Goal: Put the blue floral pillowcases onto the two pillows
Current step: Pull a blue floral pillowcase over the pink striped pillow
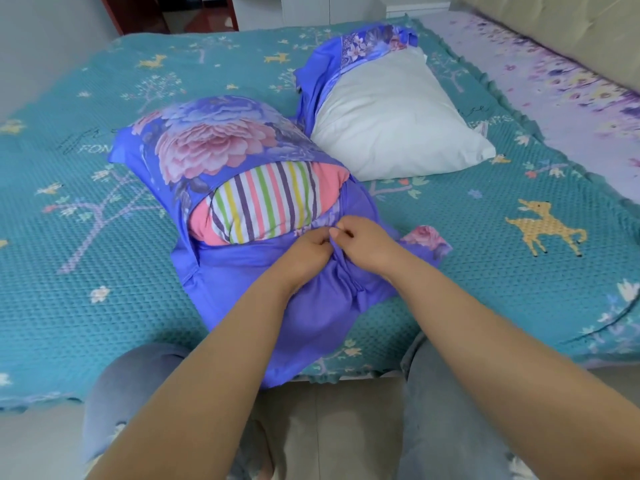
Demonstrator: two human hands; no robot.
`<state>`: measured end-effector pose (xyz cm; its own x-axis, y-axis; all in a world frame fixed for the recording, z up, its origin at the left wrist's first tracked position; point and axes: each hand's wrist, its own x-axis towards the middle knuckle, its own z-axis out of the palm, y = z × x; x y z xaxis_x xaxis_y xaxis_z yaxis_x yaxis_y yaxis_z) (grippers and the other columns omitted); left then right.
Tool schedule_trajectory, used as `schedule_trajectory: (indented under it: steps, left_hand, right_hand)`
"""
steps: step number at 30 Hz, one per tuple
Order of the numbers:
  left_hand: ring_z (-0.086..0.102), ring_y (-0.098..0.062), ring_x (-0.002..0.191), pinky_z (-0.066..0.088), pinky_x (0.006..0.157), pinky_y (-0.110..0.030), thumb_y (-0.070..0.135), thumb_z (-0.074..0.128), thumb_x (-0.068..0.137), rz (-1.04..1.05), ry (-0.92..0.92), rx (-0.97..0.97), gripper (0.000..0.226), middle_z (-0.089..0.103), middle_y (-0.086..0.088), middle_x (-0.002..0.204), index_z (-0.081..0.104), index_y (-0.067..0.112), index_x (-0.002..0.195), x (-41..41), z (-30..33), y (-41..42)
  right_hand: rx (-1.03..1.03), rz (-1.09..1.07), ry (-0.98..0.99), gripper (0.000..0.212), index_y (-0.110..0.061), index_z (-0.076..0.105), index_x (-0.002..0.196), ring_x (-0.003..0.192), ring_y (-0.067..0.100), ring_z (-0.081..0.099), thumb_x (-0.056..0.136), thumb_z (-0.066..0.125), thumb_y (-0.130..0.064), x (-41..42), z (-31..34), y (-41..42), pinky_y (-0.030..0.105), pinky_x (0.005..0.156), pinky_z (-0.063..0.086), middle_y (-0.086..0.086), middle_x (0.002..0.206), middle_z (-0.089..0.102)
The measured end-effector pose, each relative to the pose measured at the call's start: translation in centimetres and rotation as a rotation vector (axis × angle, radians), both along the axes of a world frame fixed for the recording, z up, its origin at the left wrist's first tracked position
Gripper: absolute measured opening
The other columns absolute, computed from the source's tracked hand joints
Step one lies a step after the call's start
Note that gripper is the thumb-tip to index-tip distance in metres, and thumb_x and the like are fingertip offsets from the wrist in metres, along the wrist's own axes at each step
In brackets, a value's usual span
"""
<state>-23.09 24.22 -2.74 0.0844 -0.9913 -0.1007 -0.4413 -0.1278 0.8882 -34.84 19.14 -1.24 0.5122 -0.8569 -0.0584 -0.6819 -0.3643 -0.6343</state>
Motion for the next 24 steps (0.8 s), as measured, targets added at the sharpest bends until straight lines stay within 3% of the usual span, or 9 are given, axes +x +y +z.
schedule_trajectory:
  steps: [3, 6, 10, 11, 13, 16, 19, 22, 24]
  left_hand:
    - [0.049, -0.008, 0.063, 0.037, 0.064, -0.027, 0.008, 0.048, 0.091, 0.048, -0.223, -0.088, 0.017, 0.056, 0.005, 0.066, 0.063, 0.016, 0.094, -0.9, 0.3, 0.4]
    - [0.061, -0.018, 0.086, 0.046, 0.076, -0.031, 0.020, 0.054, 0.091, 0.057, -0.496, -0.161, 0.021, 0.069, 0.001, 0.086, 0.064, 0.021, 0.109, -2.1, 1.1, 1.0]
    - [0.056, -0.027, 0.096, 0.038, 0.076, -0.031, 0.026, 0.058, 0.085, 0.235, -0.897, -0.523, 0.017, 0.063, -0.004, 0.098, 0.068, 0.017, 0.096, -1.4, 2.6, 0.7]
    - [0.053, -0.028, 0.100, 0.038, 0.080, -0.033, 0.031, 0.059, 0.084, 0.263, -0.986, -0.537, 0.023, 0.061, -0.004, 0.103, 0.067, 0.015, 0.099, -0.9, 3.1, 0.3]
    - [0.046, -0.029, 0.113, 0.036, 0.090, -0.036, 0.047, 0.053, 0.088, 0.186, -1.093, -0.318, 0.043, 0.055, -0.006, 0.118, 0.059, 0.013, 0.113, -0.3, 4.1, -1.0]
    - [0.046, -0.030, 0.116, 0.038, 0.092, -0.039, 0.061, 0.042, 0.089, 0.076, -1.138, -0.031, 0.061, 0.053, -0.011, 0.125, 0.053, 0.010, 0.120, -0.9, 5.3, -3.0]
    - [0.052, -0.031, 0.116, 0.042, 0.093, -0.039, 0.059, 0.032, 0.094, 0.015, -1.072, 0.162, 0.060, 0.055, -0.011, 0.128, 0.055, 0.011, 0.122, -0.8, 6.1, -4.5]
    - [0.049, -0.031, 0.121, 0.037, 0.097, -0.036, 0.052, 0.028, 0.098, -0.068, -0.965, 0.237, 0.057, 0.051, -0.014, 0.135, 0.049, 0.012, 0.132, 0.4, 7.2, -4.4]
    - [0.053, -0.030, 0.114, 0.038, 0.088, -0.031, 0.040, 0.035, 0.099, -0.112, -0.856, 0.211, 0.043, 0.055, -0.016, 0.129, 0.055, 0.010, 0.124, 1.4, 7.7, -3.7]
  right_hand:
    - [-0.106, -0.032, 0.047, 0.016, -0.007, 0.058, 0.090, 0.094, 0.029, 0.057, 0.096, 0.048, -0.018, -1.3, -0.2, -1.4, 0.032, 0.074, 0.037, 0.016, 0.098, 0.063]
    - [-0.213, -0.080, 0.127, 0.014, -0.009, 0.062, 0.099, 0.097, 0.031, 0.060, 0.092, 0.051, -0.013, -2.7, -0.9, -2.0, 0.033, 0.074, 0.040, 0.015, 0.103, 0.066]
    - [-0.396, 0.027, 0.264, 0.018, -0.011, 0.058, 0.104, 0.096, 0.033, 0.059, 0.093, 0.048, -0.022, -2.9, -1.6, 0.0, 0.037, 0.070, 0.041, 0.013, 0.105, 0.061]
    - [-0.455, 0.055, 0.283, 0.019, -0.011, 0.056, 0.105, 0.096, 0.032, 0.058, 0.094, 0.046, -0.022, -2.8, -1.5, 0.5, 0.037, 0.068, 0.040, 0.012, 0.104, 0.059]
    - [-0.538, 0.115, 0.320, 0.021, -0.010, 0.056, 0.108, 0.096, 0.032, 0.057, 0.096, 0.042, -0.021, -2.6, -1.0, 1.2, 0.038, 0.068, 0.040, 0.012, 0.104, 0.058]
    - [-0.436, 0.153, 0.333, 0.020, -0.007, 0.058, 0.103, 0.096, 0.033, 0.058, 0.092, 0.045, -0.016, -2.6, 0.5, 0.8, 0.036, 0.071, 0.040, 0.014, 0.108, 0.059]
    - [-0.273, -0.041, 0.004, 0.020, -0.011, 0.065, 0.096, 0.099, 0.027, 0.060, 0.085, 0.048, -0.006, -2.9, 2.5, -1.1, 0.030, 0.081, 0.044, 0.009, 0.108, 0.065]
    - [-0.160, -0.044, -0.263, 0.037, -0.005, 0.062, 0.114, 0.113, 0.022, 0.056, 0.085, 0.041, 0.007, -1.3, 3.7, -3.5, 0.021, 0.094, 0.039, 0.011, 0.120, 0.062]
    - [0.019, 0.111, -0.259, 0.044, 0.002, 0.055, 0.124, 0.121, 0.024, 0.053, 0.087, 0.033, 0.012, 0.5, 3.8, -4.1, 0.020, 0.101, 0.035, 0.014, 0.127, 0.058]
